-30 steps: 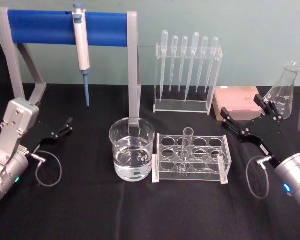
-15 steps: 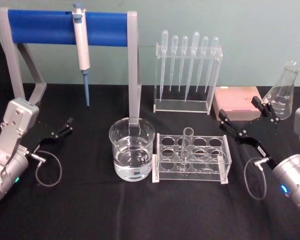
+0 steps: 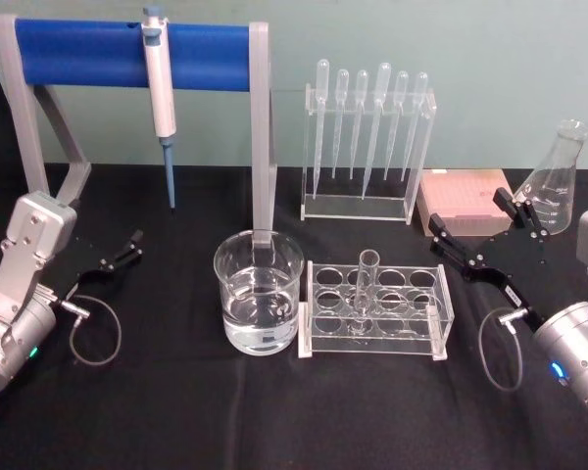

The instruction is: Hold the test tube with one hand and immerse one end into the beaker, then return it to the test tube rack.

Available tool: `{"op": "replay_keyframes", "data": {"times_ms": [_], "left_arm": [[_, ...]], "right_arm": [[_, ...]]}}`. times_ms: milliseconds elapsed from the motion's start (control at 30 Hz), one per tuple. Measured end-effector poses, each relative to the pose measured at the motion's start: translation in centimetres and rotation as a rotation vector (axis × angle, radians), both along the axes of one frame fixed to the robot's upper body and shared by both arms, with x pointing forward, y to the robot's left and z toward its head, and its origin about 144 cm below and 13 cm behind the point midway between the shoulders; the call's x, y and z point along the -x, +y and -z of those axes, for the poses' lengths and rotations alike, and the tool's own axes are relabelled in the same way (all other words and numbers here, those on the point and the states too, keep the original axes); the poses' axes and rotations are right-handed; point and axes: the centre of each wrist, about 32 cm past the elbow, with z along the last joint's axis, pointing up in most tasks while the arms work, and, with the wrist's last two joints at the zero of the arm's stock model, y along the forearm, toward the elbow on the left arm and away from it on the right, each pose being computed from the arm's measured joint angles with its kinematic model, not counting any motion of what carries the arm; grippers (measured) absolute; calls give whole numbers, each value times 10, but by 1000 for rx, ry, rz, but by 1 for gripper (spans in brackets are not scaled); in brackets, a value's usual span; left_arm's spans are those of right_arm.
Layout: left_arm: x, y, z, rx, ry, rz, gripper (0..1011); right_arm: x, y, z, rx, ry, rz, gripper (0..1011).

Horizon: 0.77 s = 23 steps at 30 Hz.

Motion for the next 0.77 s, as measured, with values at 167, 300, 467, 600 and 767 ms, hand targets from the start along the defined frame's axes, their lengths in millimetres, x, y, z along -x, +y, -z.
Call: {"op": "replay_keyframes", "data": {"times_ms": [167,300,467,600,767], "left_arm": [[0,0,0,0,0,0,1000],[0,0,0,0,0,0,1000],[0,0,0,0,0,0,1000],[0,0,0,0,0,0,1000],[0,0,0,0,0,0,1000]], "right_arm": [[0,0,0,0,0,0,1002],[0,0,0,-1,0,1,1002],[0,0,0,-1,0,1,1002],[0,0,0,-1,0,2,1002],[0,0,0,-1,0,2,1002]]}}
